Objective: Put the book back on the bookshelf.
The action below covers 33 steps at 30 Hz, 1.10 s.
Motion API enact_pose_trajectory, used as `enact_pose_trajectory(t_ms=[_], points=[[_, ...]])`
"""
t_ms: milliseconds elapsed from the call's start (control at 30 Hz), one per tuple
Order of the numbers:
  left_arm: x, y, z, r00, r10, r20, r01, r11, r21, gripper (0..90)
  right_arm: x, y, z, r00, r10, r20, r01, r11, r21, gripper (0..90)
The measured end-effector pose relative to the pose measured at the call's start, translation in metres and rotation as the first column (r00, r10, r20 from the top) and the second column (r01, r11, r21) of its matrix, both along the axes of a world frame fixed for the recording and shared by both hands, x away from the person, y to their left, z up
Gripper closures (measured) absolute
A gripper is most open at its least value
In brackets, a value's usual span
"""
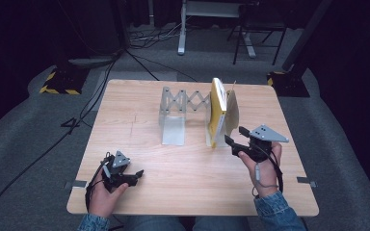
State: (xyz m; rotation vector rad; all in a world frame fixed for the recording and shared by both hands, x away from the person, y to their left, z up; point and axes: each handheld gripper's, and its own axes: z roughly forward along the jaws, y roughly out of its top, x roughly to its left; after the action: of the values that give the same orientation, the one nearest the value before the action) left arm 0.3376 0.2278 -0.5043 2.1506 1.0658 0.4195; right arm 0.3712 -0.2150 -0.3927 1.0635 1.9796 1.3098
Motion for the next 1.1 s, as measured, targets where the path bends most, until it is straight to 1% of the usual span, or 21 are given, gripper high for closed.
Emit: enact_pose_trajectory(t_ms=[200, 267, 367, 400, 467, 633, 700, 800, 867, 933, 1100], points=[[0.000, 0.000, 0.000, 1.0000, 0.002, -0.003, -0.002, 1.0000, -0.003, 26.1, -0.004, -0.018, -0.004, 0.9995, -0.014, -0.027, 0.014, 0.9999, -0.003, 35.0], [0.001, 0.000, 0.000, 1.0000, -0.005, -0.004, 0.005, 1.0000, -0.001, 25.2, -0.005, -0.024, -0.005, 0.9992, -0.023, -0.034, 0.022, 0.9997, -0.003, 35.0], [0.001, -0.001, 0.000, 1.0000, 0.001, -0.005, -0.001, 1.0000, -0.002, 23.6, -0.006, -0.033, -0.007, 0.9983, -0.035, -0.048, 0.035, 0.9994, -0.005, 34.9], [0.002, 0.000, 0.000, 1.0000, -0.001, 0.000, 0.001, 1.0000, 0.008, 23.0, -0.007, -0.036, -0.008, 0.9979, -0.038, -0.052, 0.038, 0.9993, -0.004, 34.9], [0.002, 0.000, 0.000, 1.0000, 0.002, -0.002, -0.002, 1.0000, 0.003, 22.6, -0.008, -0.041, -0.009, 0.9972, -0.044, -0.061, 0.044, 0.9990, -0.004, 34.5], [0.002, 0.000, 0.000, 1.0000, 0.003, -0.003, -0.003, 1.0000, 0.006, 21.9, -0.007, -0.054, -0.016, 0.9947, -0.046, -0.092, 0.045, 0.9989, -0.015, 31.3], [0.002, 0.000, 0.000, 1.0000, 0.005, -0.005, -0.005, 1.0000, 0.007, 21.5, -0.007, -0.058, -0.019, 0.9936, -0.048, -0.102, 0.045, 0.9986, -0.028, 30.5], [0.002, 0.000, 0.000, 1.0000, 0.010, -0.002, -0.010, 0.9999, 0.012, 20.7, -0.006, -0.066, -0.024, 0.9914, -0.061, -0.116, 0.057, 0.9977, -0.038, 30.4], [0.002, 0.000, 0.000, 0.9999, 0.012, -0.007, -0.012, 0.9999, 0.007, 20.4, -0.005, -0.072, -0.028, 0.9897, -0.074, -0.123, 0.069, 0.9968, -0.041, 30.4], [0.003, 0.000, 0.000, 0.9999, 0.014, -0.008, -0.014, 0.9998, 0.011, 19.7, -0.004, -0.078, -0.033, 0.9871, -0.085, -0.136, 0.081, 0.9961, -0.037, 30.4], [0.003, 0.000, -0.001, 0.9995, 0.028, -0.013, -0.028, 0.9996, 0.001, 19.2, 0.000, -0.097, -0.047, 0.9767, -0.108, -0.186, 0.100, 0.9936, -0.054, 30.4]])
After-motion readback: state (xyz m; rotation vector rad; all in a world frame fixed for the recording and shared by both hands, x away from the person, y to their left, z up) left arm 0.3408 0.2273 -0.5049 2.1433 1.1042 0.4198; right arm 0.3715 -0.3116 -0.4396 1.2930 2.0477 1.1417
